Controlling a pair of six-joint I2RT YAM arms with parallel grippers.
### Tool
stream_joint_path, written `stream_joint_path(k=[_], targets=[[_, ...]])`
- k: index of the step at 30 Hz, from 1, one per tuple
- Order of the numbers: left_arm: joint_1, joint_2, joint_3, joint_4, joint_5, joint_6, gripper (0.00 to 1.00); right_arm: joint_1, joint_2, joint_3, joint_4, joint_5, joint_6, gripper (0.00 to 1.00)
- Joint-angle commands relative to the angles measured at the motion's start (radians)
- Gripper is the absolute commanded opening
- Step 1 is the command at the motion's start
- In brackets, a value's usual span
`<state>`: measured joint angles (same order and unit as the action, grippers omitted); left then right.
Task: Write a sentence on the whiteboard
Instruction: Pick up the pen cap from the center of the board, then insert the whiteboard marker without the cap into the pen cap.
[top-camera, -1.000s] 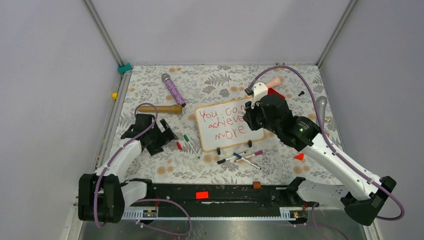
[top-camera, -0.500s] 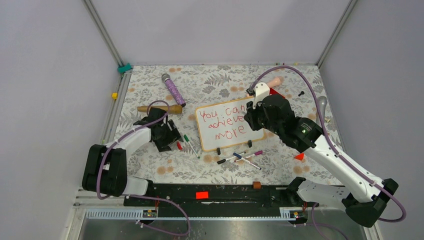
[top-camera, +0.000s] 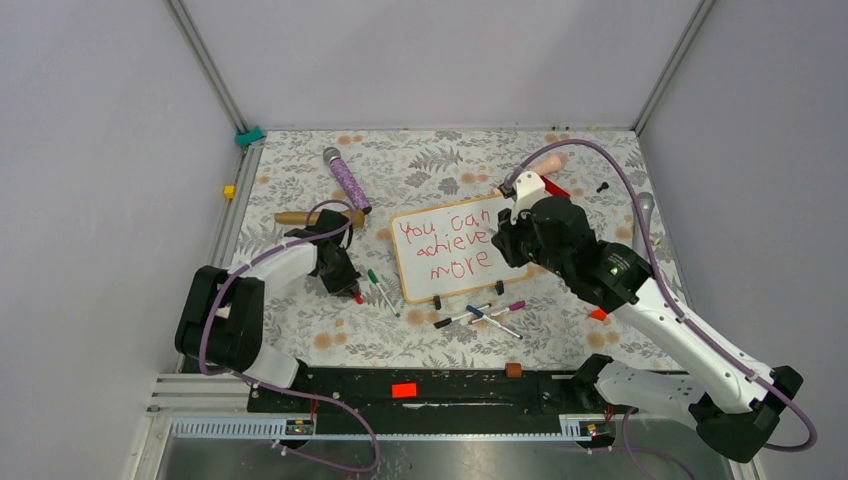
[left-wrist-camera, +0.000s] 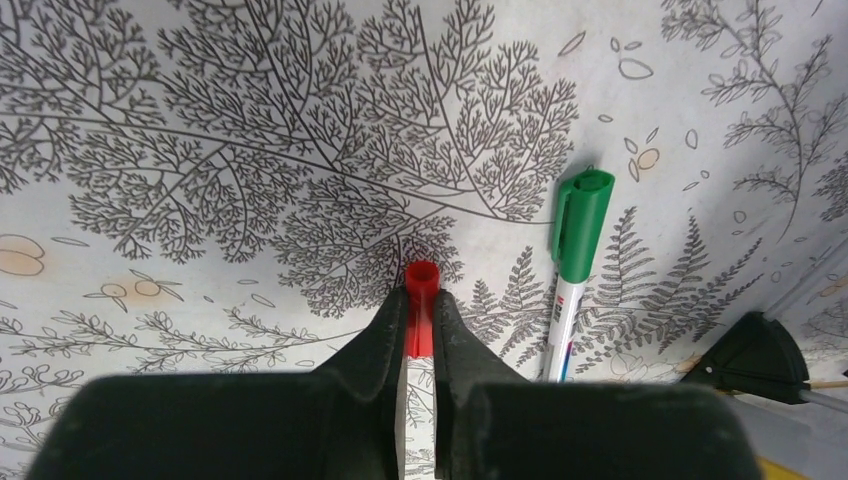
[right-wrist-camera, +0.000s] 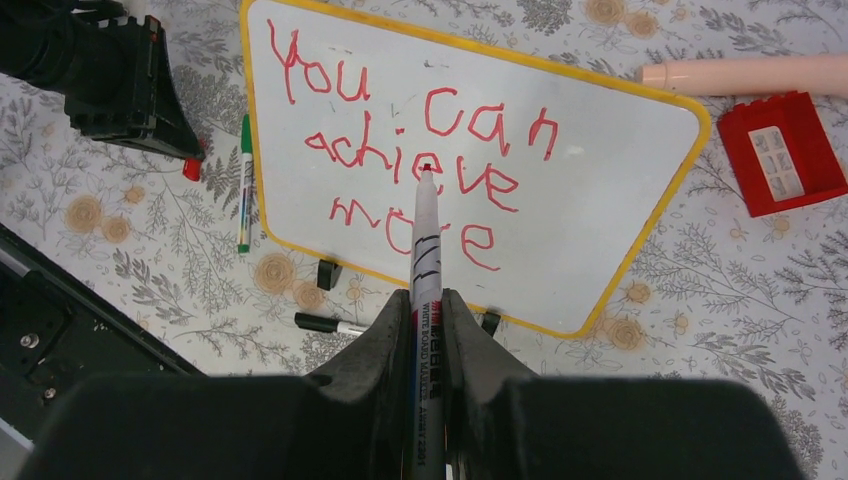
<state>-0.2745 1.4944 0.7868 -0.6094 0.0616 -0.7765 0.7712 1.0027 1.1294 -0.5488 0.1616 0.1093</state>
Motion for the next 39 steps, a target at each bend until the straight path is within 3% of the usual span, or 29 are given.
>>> stream_joint_path(k=[1,5,12,16,21,24,27,31,35,39], targets=[[-0.014,-0.012,0.018,-0.063,-0.086,-0.021,0.00,-0.007,-0.015,-0.011,0.029,-0.055,-0.013,0.00],[-0.013,-0.133,0.082,-0.094,-0.030,-0.062,0.00,-0.005,0.010,0.020,0.036,-0.119,-0.049,0.00],[0.035,-0.281,0.377,-0.142,0.132,-0.140,0.00,0.054,0.131,0.164,0.074,-0.201,-0.080,0.00],[0.082,-0.279,0.483,0.022,0.347,-0.125,0.00,0.091,0.231,0.329,0.036,-0.296,-0.104,0.00],[0.072,-0.247,0.460,0.300,0.676,0.090,0.00,0.091,0.309,0.555,-0.124,-0.370,-0.039,0.00],[0.057,-0.294,0.411,0.309,0.682,0.288,0.00,0.091,0.372,0.728,-0.328,-0.368,-0.010,0.00],[0.054,-0.317,0.383,0.326,0.699,0.392,0.00,0.089,0.457,0.908,-0.522,-0.388,0.039,0.00],[0.047,-0.313,0.367,0.360,0.771,0.435,0.00,0.085,0.541,1.099,-0.710,-0.411,0.112,0.00],[0.047,-0.313,0.309,0.477,0.765,0.358,0.01,0.076,0.626,1.266,-0.848,-0.421,0.140,0.00],[0.044,-0.307,0.313,0.495,0.796,0.389,0.00,0.068,0.647,1.284,-0.854,-0.416,0.158,0.00]])
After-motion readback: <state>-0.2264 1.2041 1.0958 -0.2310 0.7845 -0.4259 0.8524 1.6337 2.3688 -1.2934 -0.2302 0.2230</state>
